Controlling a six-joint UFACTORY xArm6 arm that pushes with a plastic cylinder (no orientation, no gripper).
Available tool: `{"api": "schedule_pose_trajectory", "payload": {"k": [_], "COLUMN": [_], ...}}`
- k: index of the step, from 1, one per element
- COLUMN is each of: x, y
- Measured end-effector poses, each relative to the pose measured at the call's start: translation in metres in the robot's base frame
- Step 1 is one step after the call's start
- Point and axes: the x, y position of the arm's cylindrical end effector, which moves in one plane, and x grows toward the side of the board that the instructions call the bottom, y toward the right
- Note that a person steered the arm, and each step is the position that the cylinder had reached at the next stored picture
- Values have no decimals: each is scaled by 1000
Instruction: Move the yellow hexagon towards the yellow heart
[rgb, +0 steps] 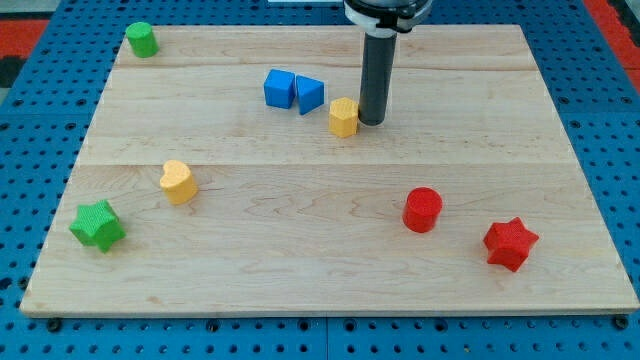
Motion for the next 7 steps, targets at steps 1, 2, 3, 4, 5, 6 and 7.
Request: {"api": "schedule_pose_trajectory", "payload": {"k": [1,2,3,4,5,6,7], "x": [-16,-29,-36,-16,30,62,84], "y": [0,14,23,-28,-54,-102,-159]}}
